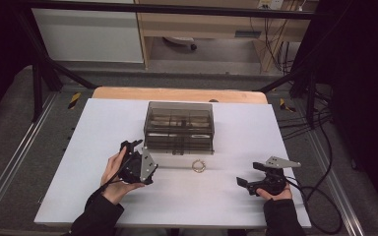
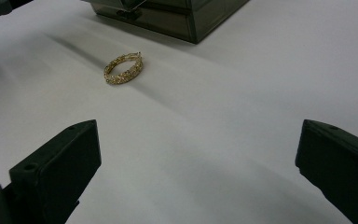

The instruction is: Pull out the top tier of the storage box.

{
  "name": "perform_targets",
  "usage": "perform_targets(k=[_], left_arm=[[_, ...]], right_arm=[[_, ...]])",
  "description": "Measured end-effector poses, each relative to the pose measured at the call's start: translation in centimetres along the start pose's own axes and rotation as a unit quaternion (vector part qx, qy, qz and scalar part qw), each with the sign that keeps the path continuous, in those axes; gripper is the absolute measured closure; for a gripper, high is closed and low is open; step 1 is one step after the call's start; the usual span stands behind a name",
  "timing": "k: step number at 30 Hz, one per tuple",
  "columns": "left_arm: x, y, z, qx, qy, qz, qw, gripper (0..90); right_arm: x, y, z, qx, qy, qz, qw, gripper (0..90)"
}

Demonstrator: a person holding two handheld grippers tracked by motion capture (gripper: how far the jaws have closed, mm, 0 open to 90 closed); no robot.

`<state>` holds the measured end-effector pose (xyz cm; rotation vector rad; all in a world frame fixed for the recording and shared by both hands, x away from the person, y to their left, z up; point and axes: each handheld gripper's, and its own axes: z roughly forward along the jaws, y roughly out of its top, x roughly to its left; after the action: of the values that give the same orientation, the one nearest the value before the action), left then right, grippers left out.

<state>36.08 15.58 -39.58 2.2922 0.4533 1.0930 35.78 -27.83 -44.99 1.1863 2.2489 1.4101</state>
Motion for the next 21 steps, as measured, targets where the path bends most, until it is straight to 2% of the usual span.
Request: perform_targets(k=[4,10,14,19,21], left_arm=[[0.5,-0.9,-0.3,0.004,-0.011,-0.029,0.9995,7.0],[1.2,-2.4,-0.6,0.007,-0.021,-0.070,0.9973,6.9],[1.7,-3.5,-0.9,0.005,-0.029,-0.100,0.9945,6.7],[2.1,-4.9,-1.2,0.002,-0.043,-0.139,0.9894,6.6],[2.2,-5.4,-1.3,0.000,-0.051,-0.155,0.9866,6.6]], right_arm=[[0.0,0.0,0.0,0.000,0.000,0.001,1.0000,0.7],[0.0,0.0,0.0,0.001,-0.001,0.001,1.0000,0.7],[0.0,0.0,0.0,0.001,-0.001,0.001,1.0000,0.7],[0.0,0.0,0.0,0.002,-0.001,0.001,1.0000,0.7],[0.0,0.0,0.0,0.003,-0.001,0.002,1.0000,0.8]])
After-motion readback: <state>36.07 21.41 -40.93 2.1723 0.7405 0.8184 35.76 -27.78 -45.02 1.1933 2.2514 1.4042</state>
